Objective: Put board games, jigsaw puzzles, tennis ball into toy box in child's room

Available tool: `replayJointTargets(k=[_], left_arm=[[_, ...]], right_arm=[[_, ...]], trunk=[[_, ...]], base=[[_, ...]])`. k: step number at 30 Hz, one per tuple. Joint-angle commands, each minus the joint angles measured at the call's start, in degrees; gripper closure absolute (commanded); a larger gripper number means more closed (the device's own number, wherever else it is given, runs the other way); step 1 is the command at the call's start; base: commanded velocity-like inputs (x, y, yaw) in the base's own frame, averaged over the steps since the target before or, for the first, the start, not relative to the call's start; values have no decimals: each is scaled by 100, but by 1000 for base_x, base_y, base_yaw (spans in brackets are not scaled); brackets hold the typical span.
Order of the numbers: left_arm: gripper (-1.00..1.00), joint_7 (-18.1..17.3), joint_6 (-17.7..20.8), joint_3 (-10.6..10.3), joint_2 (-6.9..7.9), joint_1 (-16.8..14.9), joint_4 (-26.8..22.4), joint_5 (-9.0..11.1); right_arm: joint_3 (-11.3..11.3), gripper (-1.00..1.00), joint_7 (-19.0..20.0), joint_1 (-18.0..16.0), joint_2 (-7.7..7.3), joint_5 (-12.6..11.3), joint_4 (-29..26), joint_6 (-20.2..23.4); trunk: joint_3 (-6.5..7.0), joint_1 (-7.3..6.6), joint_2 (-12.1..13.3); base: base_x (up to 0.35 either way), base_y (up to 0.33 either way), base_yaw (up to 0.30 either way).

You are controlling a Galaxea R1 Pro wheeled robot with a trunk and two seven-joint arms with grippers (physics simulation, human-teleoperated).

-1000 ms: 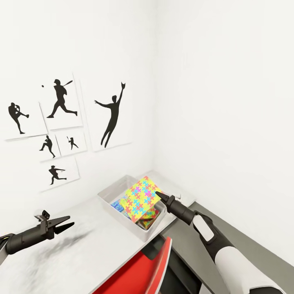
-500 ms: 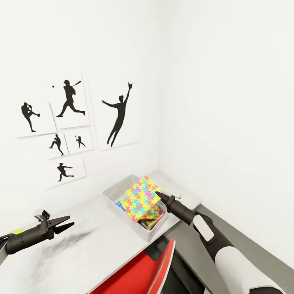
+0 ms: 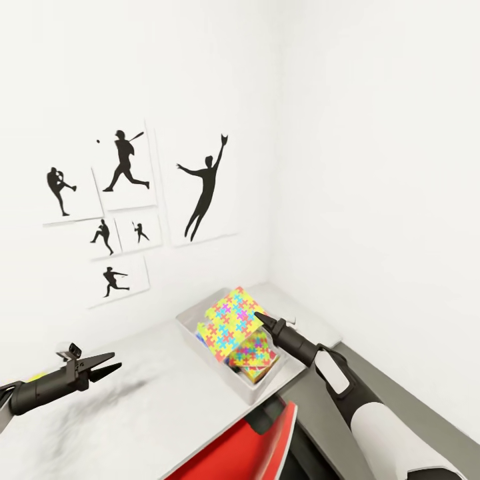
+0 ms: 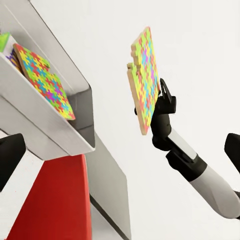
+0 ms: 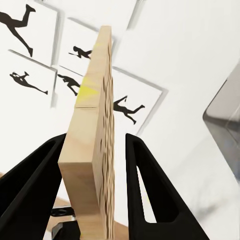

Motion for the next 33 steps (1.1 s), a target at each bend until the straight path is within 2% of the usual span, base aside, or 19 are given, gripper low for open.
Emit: replayJointTargets(k=[1,27,30,33], left_arm=[[-100,-20,60,-1,0,-1,1,-1],[-100,-20,60,8,16,3,0,-1],[-100,-20,60,8,16,0,0,-4],[-100,-20,60,8,16,2,-1,-6]], right_arm=[[10,100,0,-3,-2,-58,3,44],[-45,100,-77,-49,-8,-78,-34,-71],[-101,100,-307,-285,-10,-80,-61,-46],[-124,100,-997,-691,-10,-88,-5,-6]], trunk=[[-2,4,-4],[-2,4,-4],[-2,4,-4],[-2,4,-4]], base=[[135,0,12],[7,0,1],[0,0,0],[0,0,0]])
